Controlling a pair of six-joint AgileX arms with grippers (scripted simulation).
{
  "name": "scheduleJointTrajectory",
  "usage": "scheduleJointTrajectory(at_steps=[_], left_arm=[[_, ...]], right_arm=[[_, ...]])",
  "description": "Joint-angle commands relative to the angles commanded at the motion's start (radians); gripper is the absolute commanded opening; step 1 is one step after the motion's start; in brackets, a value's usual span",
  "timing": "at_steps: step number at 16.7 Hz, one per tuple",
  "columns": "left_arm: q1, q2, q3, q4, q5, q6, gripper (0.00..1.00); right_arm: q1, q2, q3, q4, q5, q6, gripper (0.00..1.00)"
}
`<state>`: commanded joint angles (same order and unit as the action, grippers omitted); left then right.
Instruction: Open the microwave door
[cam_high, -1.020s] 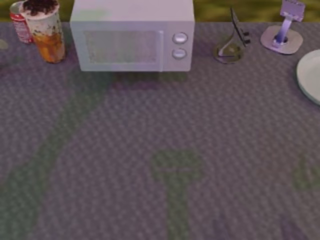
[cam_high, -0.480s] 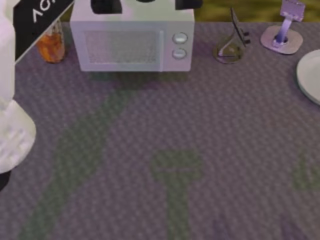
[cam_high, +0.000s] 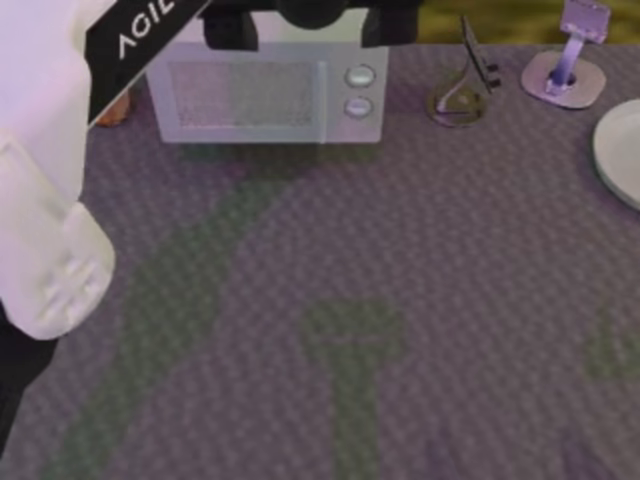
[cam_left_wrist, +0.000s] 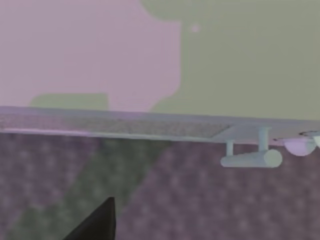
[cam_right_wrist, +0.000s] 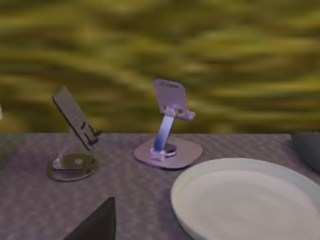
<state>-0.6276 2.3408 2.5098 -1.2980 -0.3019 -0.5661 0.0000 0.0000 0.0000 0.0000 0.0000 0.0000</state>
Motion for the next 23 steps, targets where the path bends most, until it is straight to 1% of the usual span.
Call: scheduleJointTrajectory(at_steps=[4,10,15,23], left_arm=[[0.011,0.015,-0.023,0.040,0.005,0.010,1.00],[0.046,0.084,-0.119,0.217,0.021,0.044,1.00],[0.049,0.089,-0.127,0.230,0.023,0.047,1.00],[0.049,0.089,-0.127,0.230,0.023,0.047,0.40]], right_arm=[[0.000,0.000,0.000,0.000,0.000,0.000,1.00],[0.000,0.000,0.000,0.000,0.000,0.000,1.00],[0.000,0.000,0.000,0.000,0.000,0.000,1.00],[0.000,0.000,0.000,0.000,0.000,0.000,1.00]])
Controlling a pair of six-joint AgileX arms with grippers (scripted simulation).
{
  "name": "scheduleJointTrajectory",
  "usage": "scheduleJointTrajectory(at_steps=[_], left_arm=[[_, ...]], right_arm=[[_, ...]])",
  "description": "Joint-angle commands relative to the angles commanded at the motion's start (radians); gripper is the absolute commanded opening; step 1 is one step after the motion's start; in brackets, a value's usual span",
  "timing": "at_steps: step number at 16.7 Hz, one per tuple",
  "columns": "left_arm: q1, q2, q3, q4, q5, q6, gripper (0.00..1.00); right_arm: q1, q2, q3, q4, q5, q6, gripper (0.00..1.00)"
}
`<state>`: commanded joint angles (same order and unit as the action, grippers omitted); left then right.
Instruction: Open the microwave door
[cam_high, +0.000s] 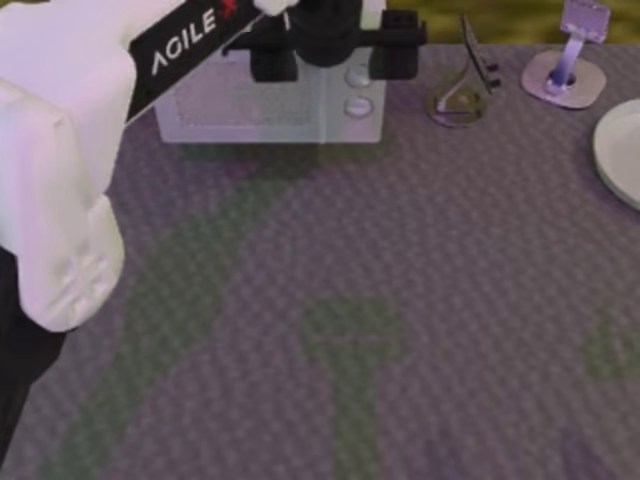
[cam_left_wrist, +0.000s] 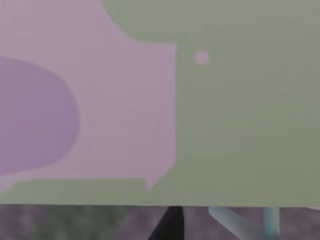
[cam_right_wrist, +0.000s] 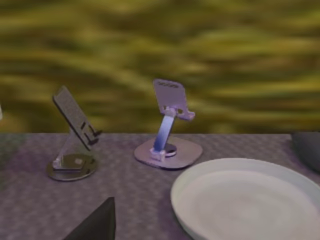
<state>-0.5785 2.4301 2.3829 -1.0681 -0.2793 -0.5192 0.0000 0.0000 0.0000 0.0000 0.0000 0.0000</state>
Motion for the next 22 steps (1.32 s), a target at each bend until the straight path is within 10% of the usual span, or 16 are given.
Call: scheduleJointTrajectory(at_steps=[6,22], left_arm=[[0.000,0.000,0.000,0.000,0.000,0.000,0.00],[-0.029,-0.132,-0.232,0.089,-0.014,-0.027,0.00]], right_arm=[[0.000,0.000,0.000,0.000,0.000,0.000,1.00],[0.000,0.000,0.000,0.000,0.000,0.000,1.00]])
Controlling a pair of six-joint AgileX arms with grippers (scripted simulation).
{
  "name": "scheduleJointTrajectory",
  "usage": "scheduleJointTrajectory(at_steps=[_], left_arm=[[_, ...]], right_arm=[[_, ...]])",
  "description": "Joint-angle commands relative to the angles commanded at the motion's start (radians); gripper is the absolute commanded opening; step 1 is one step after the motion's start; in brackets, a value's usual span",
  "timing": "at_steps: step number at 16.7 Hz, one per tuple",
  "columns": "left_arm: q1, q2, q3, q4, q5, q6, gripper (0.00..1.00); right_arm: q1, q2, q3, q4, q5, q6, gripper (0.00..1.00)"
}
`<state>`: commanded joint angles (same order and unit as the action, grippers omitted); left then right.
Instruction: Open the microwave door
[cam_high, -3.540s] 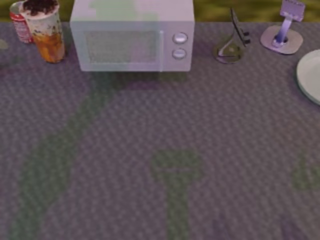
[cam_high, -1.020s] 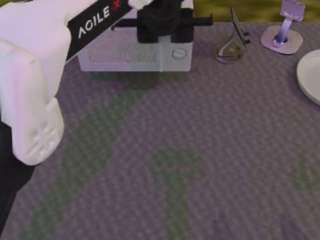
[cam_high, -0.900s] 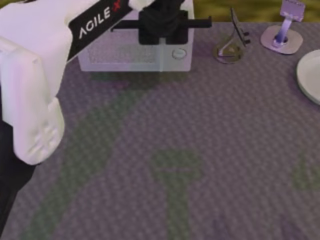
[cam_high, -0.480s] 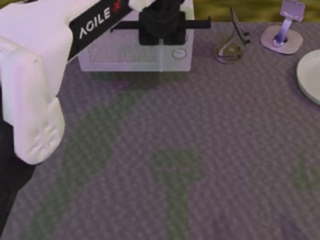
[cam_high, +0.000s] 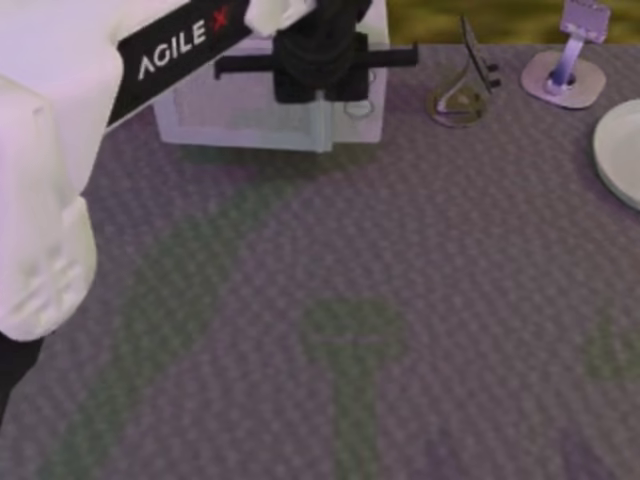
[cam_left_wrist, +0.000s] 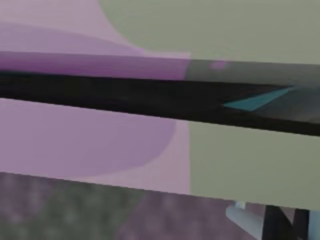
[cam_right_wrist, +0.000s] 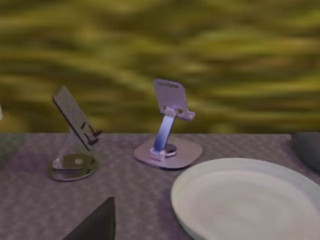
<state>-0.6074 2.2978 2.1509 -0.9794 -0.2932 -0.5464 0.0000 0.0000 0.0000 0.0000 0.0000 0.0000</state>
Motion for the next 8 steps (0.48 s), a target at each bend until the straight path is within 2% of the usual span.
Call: scheduleJointTrajectory(at_steps=[8], left_arm=[[-0.001,-0.009,-0.014,0.008,-0.001,-0.002,0.00]], right_arm=[[0.000,0.000,0.000,0.000,0.000,0.000,1.00]])
